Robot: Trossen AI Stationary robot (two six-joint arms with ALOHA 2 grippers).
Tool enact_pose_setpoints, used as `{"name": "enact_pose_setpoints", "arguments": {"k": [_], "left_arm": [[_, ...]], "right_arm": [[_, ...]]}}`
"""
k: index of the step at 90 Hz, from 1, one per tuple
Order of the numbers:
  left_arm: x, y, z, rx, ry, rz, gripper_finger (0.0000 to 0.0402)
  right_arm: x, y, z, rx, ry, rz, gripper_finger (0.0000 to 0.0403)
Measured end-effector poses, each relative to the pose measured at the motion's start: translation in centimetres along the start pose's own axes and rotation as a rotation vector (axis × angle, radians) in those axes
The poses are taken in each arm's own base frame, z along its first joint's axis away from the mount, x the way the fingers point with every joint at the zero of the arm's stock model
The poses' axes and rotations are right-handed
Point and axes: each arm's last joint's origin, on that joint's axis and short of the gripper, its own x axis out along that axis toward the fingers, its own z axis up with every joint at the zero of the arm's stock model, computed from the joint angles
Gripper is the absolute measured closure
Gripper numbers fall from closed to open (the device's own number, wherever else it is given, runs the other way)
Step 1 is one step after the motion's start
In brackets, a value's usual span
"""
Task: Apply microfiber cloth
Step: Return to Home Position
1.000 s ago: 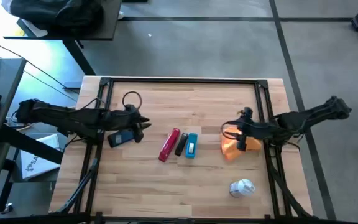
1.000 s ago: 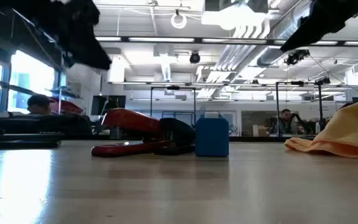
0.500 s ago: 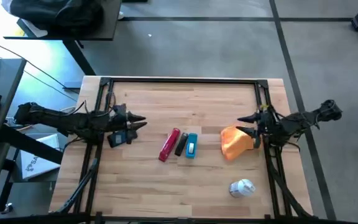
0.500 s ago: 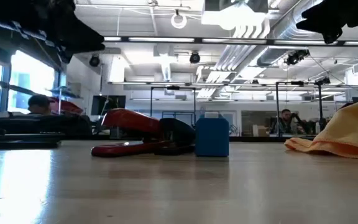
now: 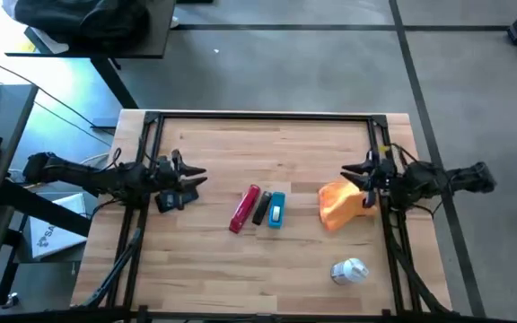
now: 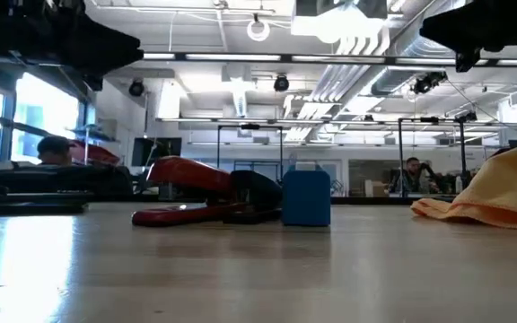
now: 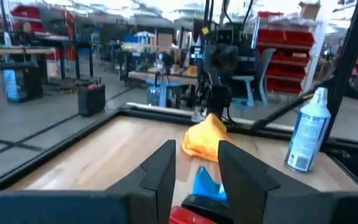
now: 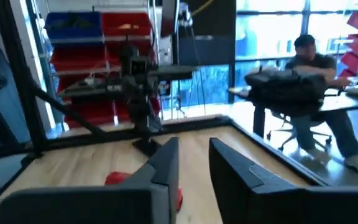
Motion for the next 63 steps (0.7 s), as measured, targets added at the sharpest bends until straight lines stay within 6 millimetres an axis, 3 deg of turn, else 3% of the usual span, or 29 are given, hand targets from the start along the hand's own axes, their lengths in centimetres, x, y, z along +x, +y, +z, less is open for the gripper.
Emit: {"name": "enact_pose_setpoints", "arguments": {"k": [24,32,50,63], "left_arm": [[-1.4,0.4,-0.8,-0.007,0.000,-0.028,0.0303],[-1.6,0.6,-1.1,-0.007,0.021,-0.026,0.0305],[-2.0,1.1,-0.8,-0.011,0.010,-0.108,0.0329],[-2.1,1.8,-2.2,-0.013,0.069,-0.072,0.0359]], "right_arm": [[-1.5,-0.4,0.1,-0.029,-0.065,0.050,0.0399],[-1.0,-0.2,-0.9,-0.034,-0.061,0.072,0.0402],[0.0,0.3,-5.4,0.015,-0.103,0.090,0.0403],[0.0,0.3,-5.7,0.054,-0.064,0.098,0.0403]]}}
